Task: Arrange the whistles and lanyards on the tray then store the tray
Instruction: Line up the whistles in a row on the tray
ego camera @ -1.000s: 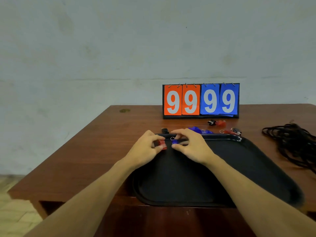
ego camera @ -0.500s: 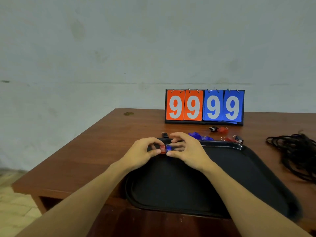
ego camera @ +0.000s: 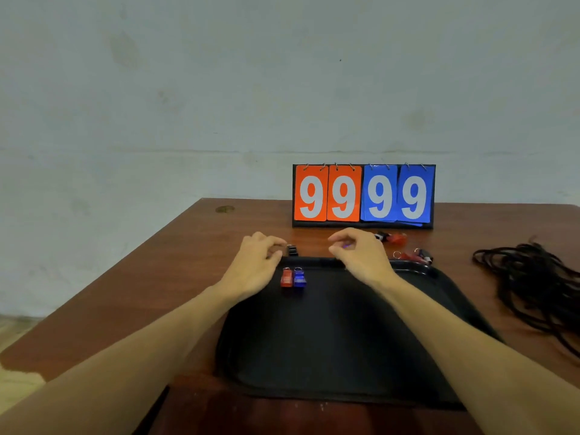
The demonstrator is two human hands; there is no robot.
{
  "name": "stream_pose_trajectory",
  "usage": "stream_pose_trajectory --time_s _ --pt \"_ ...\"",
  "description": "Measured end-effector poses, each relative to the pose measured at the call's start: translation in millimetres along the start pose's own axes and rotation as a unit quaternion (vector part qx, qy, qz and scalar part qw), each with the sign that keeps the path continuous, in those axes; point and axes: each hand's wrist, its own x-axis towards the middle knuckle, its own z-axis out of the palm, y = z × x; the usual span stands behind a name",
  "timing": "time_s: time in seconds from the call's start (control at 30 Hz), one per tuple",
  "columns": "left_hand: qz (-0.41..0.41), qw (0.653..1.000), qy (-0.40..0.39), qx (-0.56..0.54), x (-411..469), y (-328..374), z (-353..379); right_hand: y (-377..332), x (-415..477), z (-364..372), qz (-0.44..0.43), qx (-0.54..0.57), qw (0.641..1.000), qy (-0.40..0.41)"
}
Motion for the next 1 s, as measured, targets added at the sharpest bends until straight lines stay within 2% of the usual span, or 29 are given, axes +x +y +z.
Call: stream_pose_trajectory --time_s 0.1,0.17,0.3,0.4,0.5,0.7,0.87,1.0 --pt "-0.026 0.999 -0.04 0.023 27 9 3 4 20 -20 0.089 0.042 0.994 -0.035" --pt "-0.039 0.998 -0.046 0.037 45 10 7 9 32 -29 0.104 0.022 0.994 -0.039" --pt "-0.074 0.994 -0.036 0.077 78 7 19 30 49 -25 0.04 -0.119 0.992 -0.032" --pt "-0.104 0.983 -0.081 0.125 92 6 28 39 56 -16 -0.003 -0.206 0.978 -0.04" --pt "-0.09 0.977 -0.103 0.163 94 4 36 38 60 -10 -0.024 -0.282 0.955 -0.082" --pt "-0.086 0.984 -0.116 0.109 97 6 38 35 62 -13 -0.036 -0.345 0.935 -0.075" --pt "-0.044 0.995 -0.078 0.042 89 31 29 23 45 -24 -0.084 -0.297 0.951 0.006" --pt "0.003 0.997 -0.078 -0.001 68 57 20 15 24 -32 -0.07 -0.212 0.975 -0.018"
